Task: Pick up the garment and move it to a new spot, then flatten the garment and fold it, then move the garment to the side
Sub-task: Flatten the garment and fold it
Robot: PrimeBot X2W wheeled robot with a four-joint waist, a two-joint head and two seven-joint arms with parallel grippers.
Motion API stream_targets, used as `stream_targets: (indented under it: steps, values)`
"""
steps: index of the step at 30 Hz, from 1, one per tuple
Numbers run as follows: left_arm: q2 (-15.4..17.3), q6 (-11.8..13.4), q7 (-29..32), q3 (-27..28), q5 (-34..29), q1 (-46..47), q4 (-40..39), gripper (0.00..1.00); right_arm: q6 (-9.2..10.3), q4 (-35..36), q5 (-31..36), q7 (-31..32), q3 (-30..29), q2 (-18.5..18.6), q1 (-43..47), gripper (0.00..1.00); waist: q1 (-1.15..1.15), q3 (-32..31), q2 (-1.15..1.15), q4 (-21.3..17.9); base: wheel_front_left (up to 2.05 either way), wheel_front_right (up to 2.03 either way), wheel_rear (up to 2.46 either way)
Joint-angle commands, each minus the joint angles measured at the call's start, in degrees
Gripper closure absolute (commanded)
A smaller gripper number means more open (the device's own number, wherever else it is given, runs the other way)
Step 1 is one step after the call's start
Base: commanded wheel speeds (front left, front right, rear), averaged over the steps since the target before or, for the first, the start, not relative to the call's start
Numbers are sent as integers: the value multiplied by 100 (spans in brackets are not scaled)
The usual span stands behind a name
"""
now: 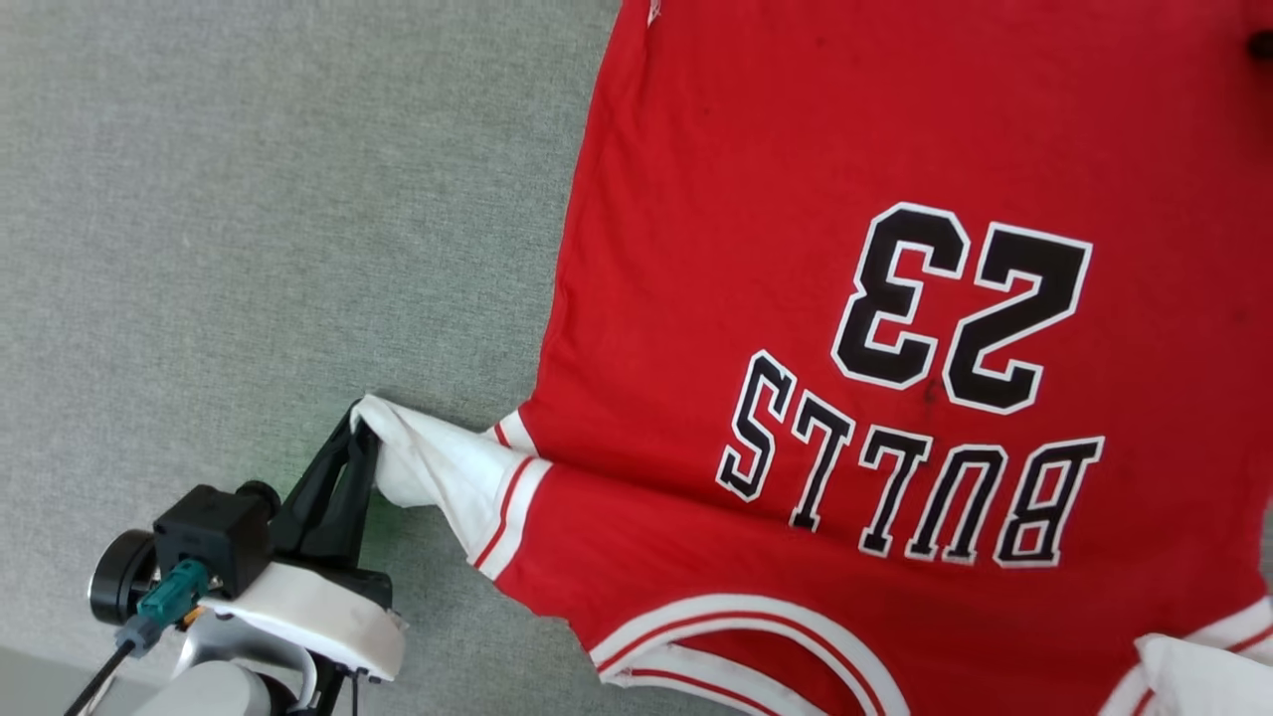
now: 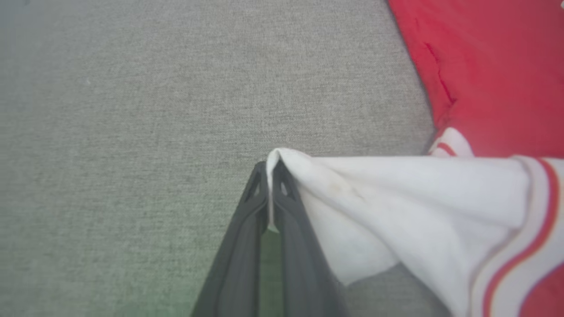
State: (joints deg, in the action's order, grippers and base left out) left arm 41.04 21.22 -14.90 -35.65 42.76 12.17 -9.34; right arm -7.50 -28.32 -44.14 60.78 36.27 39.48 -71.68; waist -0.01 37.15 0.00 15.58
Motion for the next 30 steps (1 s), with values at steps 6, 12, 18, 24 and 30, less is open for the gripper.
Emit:
stream_targets:
  steps: [6,12,18,24,30]
  values:
    - [68,85,-26,56,64,-255,117,100,3,470,-143,-307,630,152,213,100,1,-738,0,-317,0,0,0]
    - [172,173,-15,101,170,-593,99,100,3,1324,-577,-782,1103,733,426,100,1,-1357,0,-587,0,0,0]
    - [289,304,8,123,276,-947,19,100,3,2224,-1002,-1369,1300,1582,1021,100,1,-1766,0,-898,0,0,0]
    - [425,404,17,174,380,-1279,-53,100,3,2839,-1330,-1939,1310,2340,2168,100,1,-2065,0,-1255,0,0,0]
    - [544,469,33,218,456,-1501,-118,100,3,3121,-1625,-2197,1402,2885,3638,100,1,-2220,0,-1521,0,0,0]
